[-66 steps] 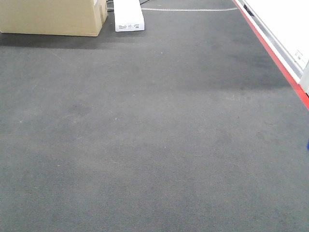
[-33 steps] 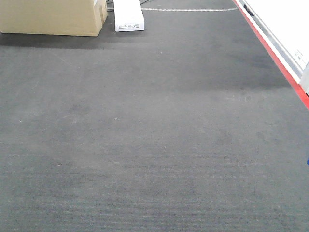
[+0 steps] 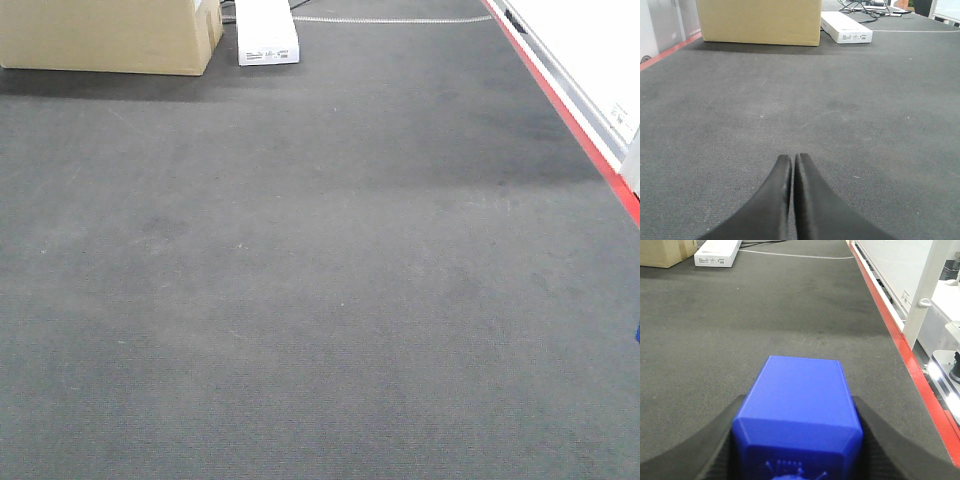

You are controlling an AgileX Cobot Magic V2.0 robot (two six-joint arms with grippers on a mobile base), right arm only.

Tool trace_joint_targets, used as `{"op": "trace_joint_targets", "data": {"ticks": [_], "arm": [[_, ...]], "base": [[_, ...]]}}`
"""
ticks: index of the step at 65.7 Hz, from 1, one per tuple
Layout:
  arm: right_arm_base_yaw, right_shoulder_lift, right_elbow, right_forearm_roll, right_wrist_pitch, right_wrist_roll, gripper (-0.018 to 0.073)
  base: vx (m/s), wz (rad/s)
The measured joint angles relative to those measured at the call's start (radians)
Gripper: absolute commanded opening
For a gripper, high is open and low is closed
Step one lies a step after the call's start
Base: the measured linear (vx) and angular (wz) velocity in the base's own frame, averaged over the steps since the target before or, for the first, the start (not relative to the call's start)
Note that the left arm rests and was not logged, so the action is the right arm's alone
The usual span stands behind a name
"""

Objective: Pour parts from conveyor to right shelf

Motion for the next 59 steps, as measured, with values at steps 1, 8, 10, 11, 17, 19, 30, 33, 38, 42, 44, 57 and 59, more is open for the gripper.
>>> {"op": "trace_joint_targets", "data": {"ticks": [1,8,10,11,17,19,30,33,38,42,44,57,59], "arm": [[0.0,0.0,0.0,0.0,0.0,0.0,-0.0005],[0.0,0.0,0.0,0.0,0.0,0.0,-0.0005],[0.0,0.0,0.0,0.0,0.0,0.0,-0.0005],[0.0,0.0,0.0,0.0,0.0,0.0,-0.0005],[0.0,0.0,0.0,0.0,0.0,0.0,-0.0005],[0.0,0.0,0.0,0.0,0.0,0.0,-0.0005],[0.0,0.0,0.001,0.0,0.001,0.0,-0.0005],[0.0,0.0,0.001,0.0,0.001,0.0,-0.0005],[0.0,0.0,0.001,0.0,0.002,0.0,-0.0005],[0.0,0.0,0.001,0.0,0.002,0.0,-0.0005],[0.0,0.0,0.001,0.0,0.002,0.0,-0.0005],[0.0,0.0,0.001,0.0,0.005,0.0,-0.0005],[0.0,0.0,0.001,0.0,0.006,0.0,-0.0005]], "base": [[0.0,0.0],[0.0,0.0],[0.0,0.0],[0.0,0.0],[0.0,0.0],[0.0,0.0],[0.0,0.0],[-0.01,-0.01],[-0.03,-0.01],[-0.05,-0.02],[-0.07,-0.01],[-0.14,-0.04],[-0.2,-0.1]]}}
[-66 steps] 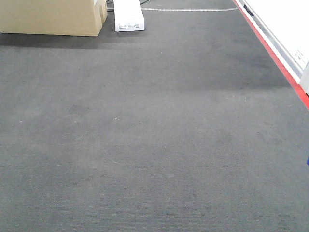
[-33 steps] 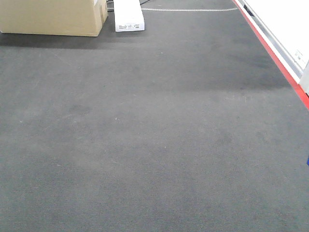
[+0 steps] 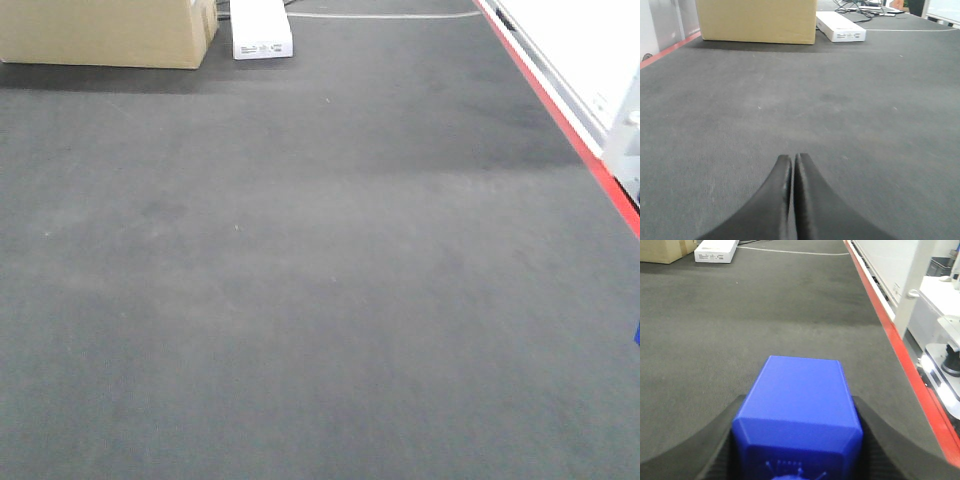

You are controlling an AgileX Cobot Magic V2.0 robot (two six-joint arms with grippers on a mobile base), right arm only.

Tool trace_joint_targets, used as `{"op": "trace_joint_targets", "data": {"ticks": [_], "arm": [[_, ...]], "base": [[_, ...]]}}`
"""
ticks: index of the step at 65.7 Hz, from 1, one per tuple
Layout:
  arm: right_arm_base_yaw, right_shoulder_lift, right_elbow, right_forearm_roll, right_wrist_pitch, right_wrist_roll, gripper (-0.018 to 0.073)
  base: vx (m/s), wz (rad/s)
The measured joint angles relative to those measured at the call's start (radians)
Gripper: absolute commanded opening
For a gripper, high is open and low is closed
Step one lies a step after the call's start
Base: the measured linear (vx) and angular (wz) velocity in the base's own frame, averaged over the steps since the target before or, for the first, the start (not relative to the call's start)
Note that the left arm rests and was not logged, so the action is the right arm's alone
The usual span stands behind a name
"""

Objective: Pour parts from conveyor to right shelf

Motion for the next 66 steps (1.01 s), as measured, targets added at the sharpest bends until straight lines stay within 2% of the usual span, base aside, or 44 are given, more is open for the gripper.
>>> {"op": "trace_joint_targets", "data": {"ticks": [20,66], "arm": [[0.0,0.0,0.0,0.001,0.002,0.0,-0.0005],[0.0,0.0,0.0,0.001,0.002,0.0,-0.0005]], "base": [[-0.24,-0.26],[-0.31,-0.64]]}}
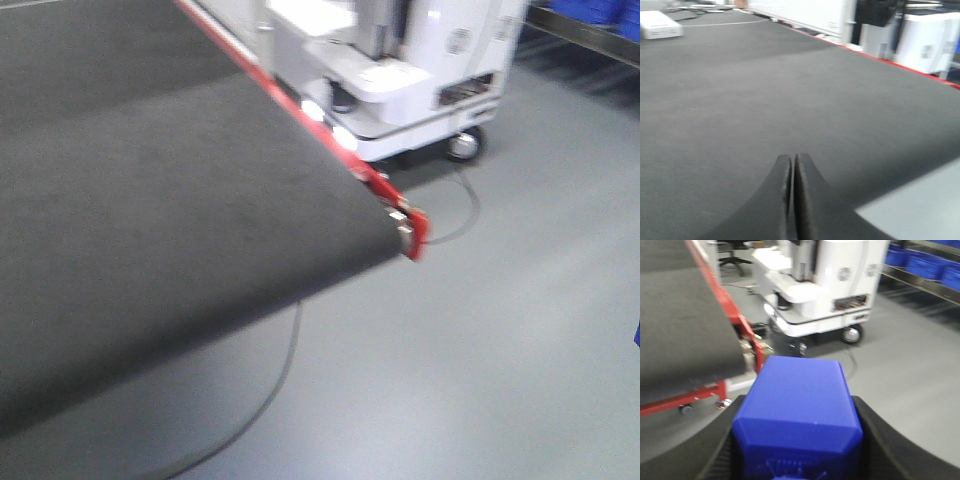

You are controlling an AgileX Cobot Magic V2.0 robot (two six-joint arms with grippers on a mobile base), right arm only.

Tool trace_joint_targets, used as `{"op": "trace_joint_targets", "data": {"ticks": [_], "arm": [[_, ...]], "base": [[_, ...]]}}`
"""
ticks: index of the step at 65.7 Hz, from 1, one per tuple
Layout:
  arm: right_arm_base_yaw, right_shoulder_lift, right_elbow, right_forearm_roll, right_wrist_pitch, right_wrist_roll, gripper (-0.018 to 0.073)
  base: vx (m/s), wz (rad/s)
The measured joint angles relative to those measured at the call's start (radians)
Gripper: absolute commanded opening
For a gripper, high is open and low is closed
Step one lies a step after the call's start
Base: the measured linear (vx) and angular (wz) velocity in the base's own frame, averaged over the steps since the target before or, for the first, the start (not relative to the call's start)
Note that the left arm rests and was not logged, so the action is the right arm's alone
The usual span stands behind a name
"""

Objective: Pour parts from conveyor to right shelf

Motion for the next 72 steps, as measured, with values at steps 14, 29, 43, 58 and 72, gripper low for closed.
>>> {"op": "trace_joint_targets", "data": {"ticks": [14,29,43,58,72], "arm": [[0.0,0.0,0.0,0.0,0.0,0.0,-0.0005],[0.0,0.0,0.0,0.0,0.0,0.0,-0.0005],[0.0,0.0,0.0,0.0,0.0,0.0,-0.0005],[0.0,0.0,0.0,0.0,0.001,0.0,-0.0005],[0.0,0.0,0.0,0.0,0.001,0.0,-0.0005]], "base": [[-0.35,-0.58],[-0.35,-0.61],[-0.33,-0.76],[-0.27,-0.96],[-0.24,-0.96]]}}
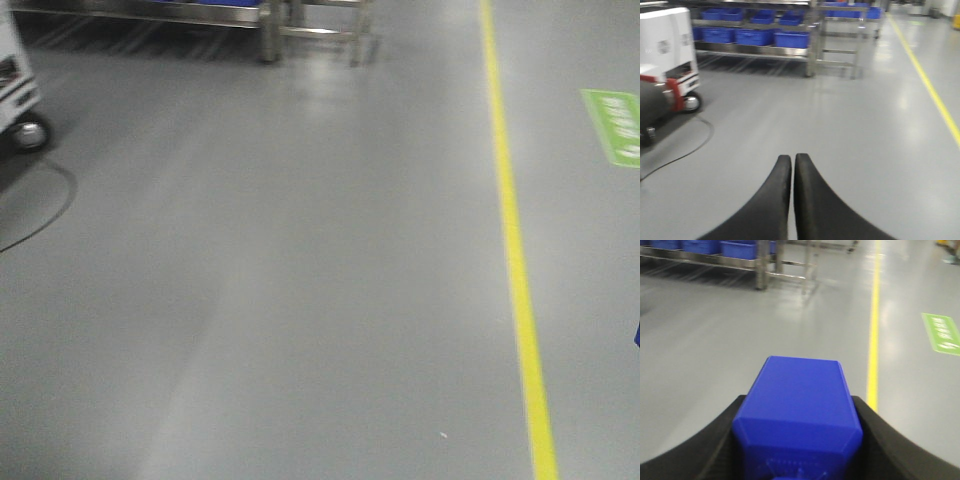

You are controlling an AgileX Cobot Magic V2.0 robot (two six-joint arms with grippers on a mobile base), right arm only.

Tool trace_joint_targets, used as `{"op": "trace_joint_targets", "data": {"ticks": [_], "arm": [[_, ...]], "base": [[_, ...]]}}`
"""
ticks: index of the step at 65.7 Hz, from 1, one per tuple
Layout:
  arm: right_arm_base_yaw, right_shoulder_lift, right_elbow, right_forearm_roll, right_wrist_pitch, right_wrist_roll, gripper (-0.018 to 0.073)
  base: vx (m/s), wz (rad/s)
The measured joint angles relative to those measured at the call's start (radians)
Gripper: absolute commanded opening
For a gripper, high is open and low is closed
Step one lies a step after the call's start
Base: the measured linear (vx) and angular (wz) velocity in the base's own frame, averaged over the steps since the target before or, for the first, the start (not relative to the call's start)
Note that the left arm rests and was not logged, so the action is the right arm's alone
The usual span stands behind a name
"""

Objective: Pour parts from conveyor to right shelf

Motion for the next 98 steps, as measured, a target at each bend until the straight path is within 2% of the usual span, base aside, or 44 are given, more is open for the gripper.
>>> {"op": "trace_joint_targets", "data": {"ticks": [34,98], "arm": [[0.0,0.0,0.0,0.0,0.001,0.0,-0.0005],[0.0,0.0,0.0,0.0,0.003,0.0,-0.0005]], "base": [[-0.13,-0.53],[0.11,-0.06]]}}
